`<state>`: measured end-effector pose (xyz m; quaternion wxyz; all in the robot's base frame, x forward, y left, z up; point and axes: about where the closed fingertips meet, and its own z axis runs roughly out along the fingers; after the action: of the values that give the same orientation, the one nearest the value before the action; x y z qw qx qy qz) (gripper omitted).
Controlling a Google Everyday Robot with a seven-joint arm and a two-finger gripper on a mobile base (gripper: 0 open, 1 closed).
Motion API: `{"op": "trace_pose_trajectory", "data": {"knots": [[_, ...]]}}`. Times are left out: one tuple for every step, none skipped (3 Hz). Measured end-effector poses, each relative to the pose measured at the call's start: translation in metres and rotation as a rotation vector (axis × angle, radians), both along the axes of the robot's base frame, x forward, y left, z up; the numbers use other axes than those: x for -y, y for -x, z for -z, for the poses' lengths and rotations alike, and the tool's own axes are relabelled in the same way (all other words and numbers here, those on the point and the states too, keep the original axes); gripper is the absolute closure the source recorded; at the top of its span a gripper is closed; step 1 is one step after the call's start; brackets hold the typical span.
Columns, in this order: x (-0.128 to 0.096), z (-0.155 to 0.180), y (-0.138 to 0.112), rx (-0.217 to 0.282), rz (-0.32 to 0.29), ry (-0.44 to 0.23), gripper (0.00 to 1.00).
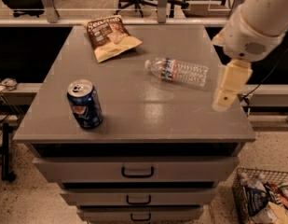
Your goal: Place water bottle upright
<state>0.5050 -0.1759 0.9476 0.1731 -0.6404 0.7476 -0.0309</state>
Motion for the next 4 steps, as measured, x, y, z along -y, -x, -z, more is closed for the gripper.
{"op": "trace_pose_trajectory", "data": {"knots": [[-0.026,0.022,-0.053,0.024,-0.025,0.000,0.00],[-0.045,0.046,-0.099,0.043,-0.015,0.019,0.00],[-0.059,0.070,-0.140,0.053,0.011,0.050,0.00],[-0.065,0.091,-0.169,0.035,0.041,0.073,0.00]]}}
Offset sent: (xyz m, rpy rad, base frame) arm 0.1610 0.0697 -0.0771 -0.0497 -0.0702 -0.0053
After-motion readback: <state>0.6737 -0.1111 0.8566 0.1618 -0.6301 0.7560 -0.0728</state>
